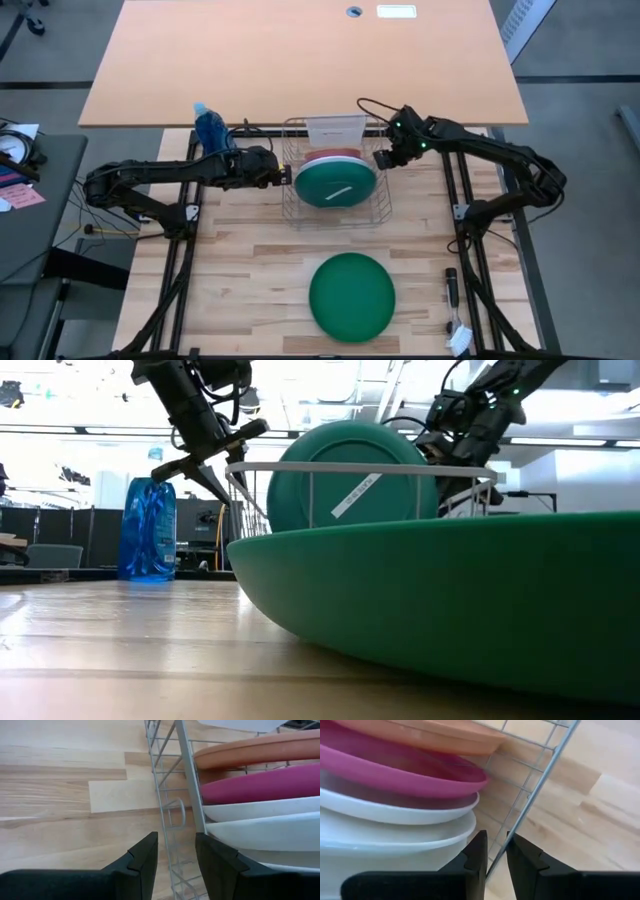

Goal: Sort dishes
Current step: Adjust the dish rack

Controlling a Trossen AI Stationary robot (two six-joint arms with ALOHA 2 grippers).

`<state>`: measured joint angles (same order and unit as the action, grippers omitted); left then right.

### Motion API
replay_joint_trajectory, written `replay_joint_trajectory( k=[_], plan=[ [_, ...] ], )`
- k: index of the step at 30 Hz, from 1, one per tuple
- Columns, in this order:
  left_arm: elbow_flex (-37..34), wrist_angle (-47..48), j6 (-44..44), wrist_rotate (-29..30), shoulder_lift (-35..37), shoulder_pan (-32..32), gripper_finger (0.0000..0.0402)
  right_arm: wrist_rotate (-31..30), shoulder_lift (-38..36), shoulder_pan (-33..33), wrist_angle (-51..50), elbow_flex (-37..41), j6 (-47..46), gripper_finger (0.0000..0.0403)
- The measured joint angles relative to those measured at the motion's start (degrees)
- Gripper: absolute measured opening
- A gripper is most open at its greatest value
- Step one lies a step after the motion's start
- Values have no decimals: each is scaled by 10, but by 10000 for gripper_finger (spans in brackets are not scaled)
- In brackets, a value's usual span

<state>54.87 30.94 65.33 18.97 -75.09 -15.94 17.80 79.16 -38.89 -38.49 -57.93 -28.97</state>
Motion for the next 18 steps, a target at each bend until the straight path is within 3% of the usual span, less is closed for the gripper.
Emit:
replay_joint_trajectory(
  k=[10,18],
  plan=[
    [0,22,-5,7,0,-5,130,-3,20,-4,-84,-42,24,72],
    [0,41,-58,70,0,-35,130,3,-19,-29,-93,-74,26,72]
  ],
)
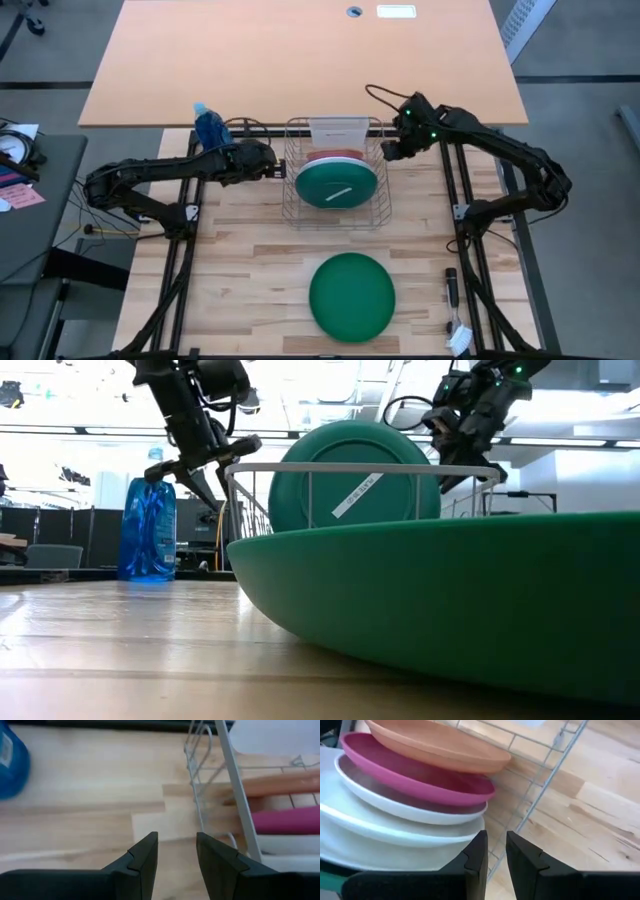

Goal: Sort dishes
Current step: Adjust the dish rack, then put the green plate in the dish rack

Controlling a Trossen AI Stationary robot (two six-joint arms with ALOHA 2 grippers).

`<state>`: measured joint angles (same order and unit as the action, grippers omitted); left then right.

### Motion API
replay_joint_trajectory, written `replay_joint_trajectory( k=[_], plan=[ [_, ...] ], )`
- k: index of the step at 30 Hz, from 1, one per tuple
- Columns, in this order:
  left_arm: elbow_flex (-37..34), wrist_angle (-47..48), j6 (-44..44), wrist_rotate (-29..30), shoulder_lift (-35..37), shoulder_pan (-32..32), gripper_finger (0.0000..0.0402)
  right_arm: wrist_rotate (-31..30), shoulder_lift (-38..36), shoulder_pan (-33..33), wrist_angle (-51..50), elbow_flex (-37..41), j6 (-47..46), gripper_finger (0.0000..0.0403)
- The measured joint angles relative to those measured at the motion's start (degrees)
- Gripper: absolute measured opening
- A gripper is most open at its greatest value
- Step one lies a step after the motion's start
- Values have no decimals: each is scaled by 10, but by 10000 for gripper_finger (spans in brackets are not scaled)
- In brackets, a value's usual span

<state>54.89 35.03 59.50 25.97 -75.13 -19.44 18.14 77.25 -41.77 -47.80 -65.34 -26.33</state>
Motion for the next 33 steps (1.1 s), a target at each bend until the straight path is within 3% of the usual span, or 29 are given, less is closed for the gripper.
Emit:
replay_joint_trajectory(
  k=[6,14,18,22,27,33],
  plan=[
    [0,-3,-50,2,0,-36,130,3,-2,-23,-40,-49,29,72],
    [24,-2,-50,-50,39,-52,130,17,-8,-31,-217,-163,101,72],
    [50,-3,-50,-51,67,-42,130,17,-31,-9,-291,-210,92,72],
    [65,-3,-57,-53,87,-30,130,17,-72,36,-328,-221,45,72],
    [72,-4,-70,-106,108,-1,130,12,-134,122,-371,-207,32,72],
    [73,-35,-99,-124,130,78,130,-16,-193,249,-359,-176,-41,72]
  ],
)
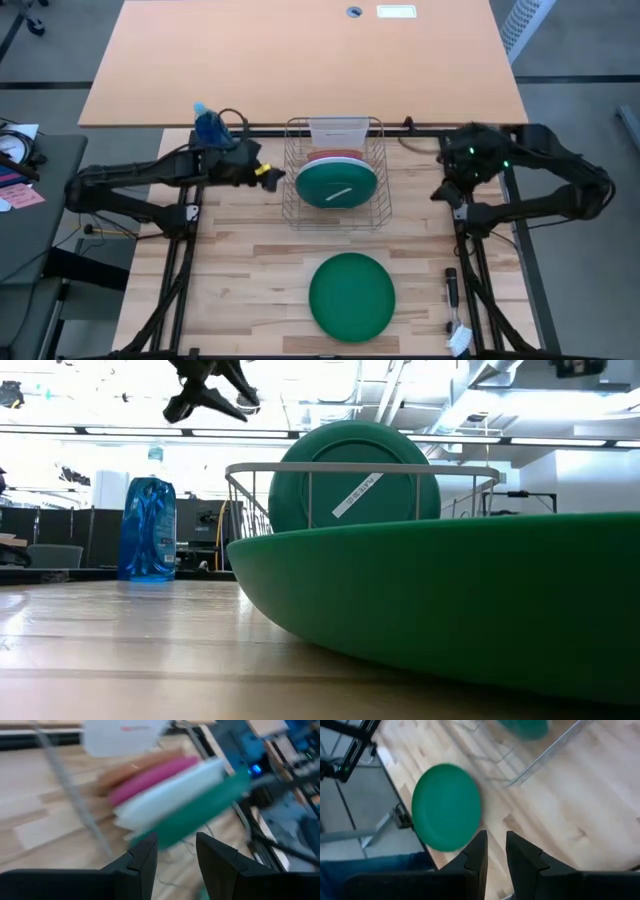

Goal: Sort dishes
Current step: Put the green plate in the dish rack

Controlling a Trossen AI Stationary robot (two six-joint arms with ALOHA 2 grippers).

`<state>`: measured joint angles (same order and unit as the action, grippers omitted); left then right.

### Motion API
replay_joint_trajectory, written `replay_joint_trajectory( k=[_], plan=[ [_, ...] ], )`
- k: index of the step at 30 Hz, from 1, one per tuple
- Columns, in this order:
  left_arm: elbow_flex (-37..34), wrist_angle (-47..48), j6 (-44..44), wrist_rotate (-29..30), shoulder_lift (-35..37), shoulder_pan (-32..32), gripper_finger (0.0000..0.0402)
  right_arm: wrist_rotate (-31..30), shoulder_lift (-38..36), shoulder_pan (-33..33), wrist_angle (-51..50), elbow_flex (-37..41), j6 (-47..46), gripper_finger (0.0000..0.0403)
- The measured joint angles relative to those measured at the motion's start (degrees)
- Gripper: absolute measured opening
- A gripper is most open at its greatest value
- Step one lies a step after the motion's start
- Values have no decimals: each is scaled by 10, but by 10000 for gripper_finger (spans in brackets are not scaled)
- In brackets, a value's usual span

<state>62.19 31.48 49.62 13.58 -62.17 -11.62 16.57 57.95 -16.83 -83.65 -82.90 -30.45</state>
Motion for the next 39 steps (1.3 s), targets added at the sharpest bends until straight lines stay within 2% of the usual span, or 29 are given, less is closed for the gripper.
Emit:
replay_joint_trajectory(
  k=[9,12,16,21,24,28,32,35,39],
  plan=[
    [0,-42,20,9,-5,128,130,-52,0,205,32,9,-116,72],
    [0,-65,38,56,-9,176,130,-62,18,263,53,9,-119,78],
    [0,-108,49,121,-19,223,130,-65,51,324,62,9,-88,118],
    [-1,-178,32,126,-47,272,130,-105,92,388,61,9,-30,186],
    [0,-208,36,125,-74,295,130,-111,111,426,68,9,-16,213],
    [-1,-243,50,121,-115,314,130,-137,133,495,96,9,-10,223],
    [-1,-346,60,115,-147,329,130,-168,155,555,110,9,15,223],
    [0,-432,39,137,-172,342,130,-180,174,583,110,9,42,223],
    [0,-498,32,156,-200,350,130,-185,201,597,111,9,96,223]
  ],
)
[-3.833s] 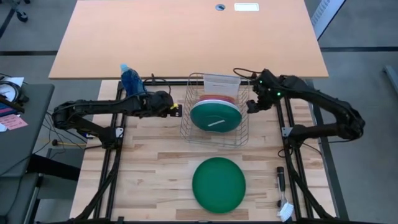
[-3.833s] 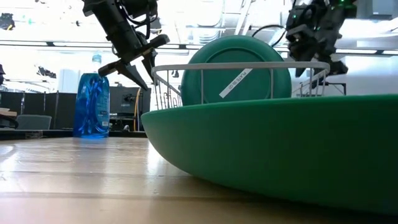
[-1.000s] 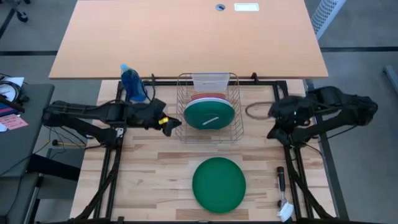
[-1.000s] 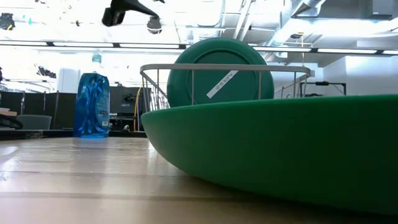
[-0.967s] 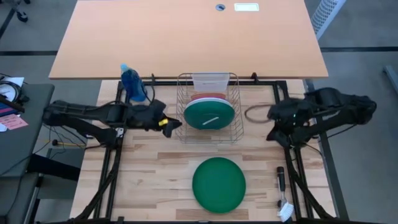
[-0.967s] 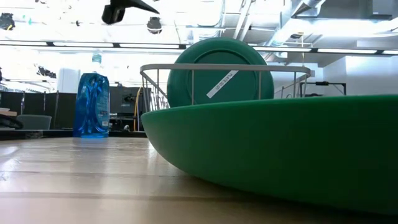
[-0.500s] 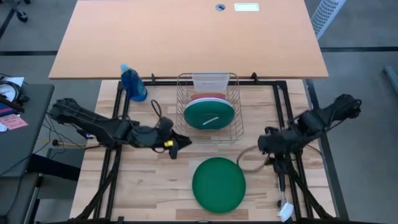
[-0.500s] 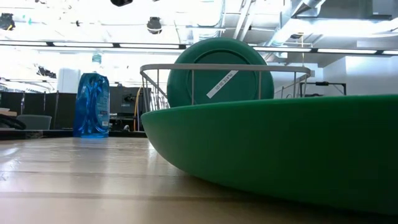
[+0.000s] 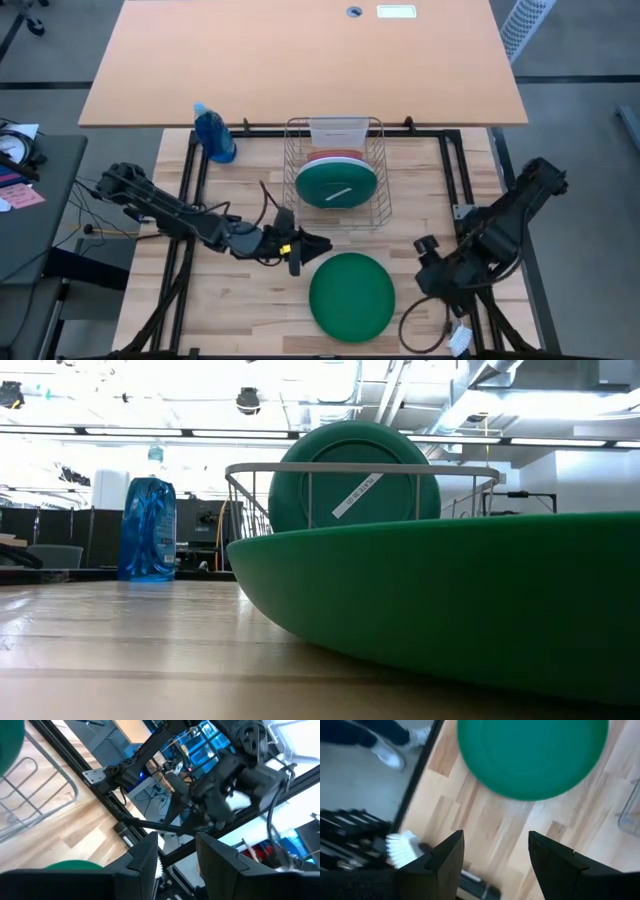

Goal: Sort dishes
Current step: Put the green plate in the dish rack

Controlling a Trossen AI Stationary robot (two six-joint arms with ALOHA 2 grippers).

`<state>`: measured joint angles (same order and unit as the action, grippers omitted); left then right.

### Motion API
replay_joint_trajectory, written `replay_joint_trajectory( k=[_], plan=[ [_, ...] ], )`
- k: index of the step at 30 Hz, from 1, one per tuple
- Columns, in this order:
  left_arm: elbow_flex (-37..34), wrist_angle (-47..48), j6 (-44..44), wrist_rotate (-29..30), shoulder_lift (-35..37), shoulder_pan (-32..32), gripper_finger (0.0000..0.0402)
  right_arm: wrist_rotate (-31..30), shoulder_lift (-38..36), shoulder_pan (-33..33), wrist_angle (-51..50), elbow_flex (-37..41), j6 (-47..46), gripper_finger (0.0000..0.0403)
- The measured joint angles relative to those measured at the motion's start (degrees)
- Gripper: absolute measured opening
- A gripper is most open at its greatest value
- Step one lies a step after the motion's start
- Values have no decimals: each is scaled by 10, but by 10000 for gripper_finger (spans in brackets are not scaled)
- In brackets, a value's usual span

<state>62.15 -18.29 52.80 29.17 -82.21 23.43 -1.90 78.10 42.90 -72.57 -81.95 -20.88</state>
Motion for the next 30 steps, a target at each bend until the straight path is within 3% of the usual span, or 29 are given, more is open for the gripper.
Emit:
replay_joint_trajectory(
  k=[9,16,24,30],
  plan=[
    [0,-21,8,13,-11,26,130,-13,70,3,113,0,98,224],
    [0,-17,2,57,-10,52,130,-11,104,21,132,13,124,224],
    [0,-4,12,67,-10,74,130,20,13,57,246,205,75,224],
    [0,10,12,109,-10,91,130,20,-51,65,295,243,98,224]
  ],
)
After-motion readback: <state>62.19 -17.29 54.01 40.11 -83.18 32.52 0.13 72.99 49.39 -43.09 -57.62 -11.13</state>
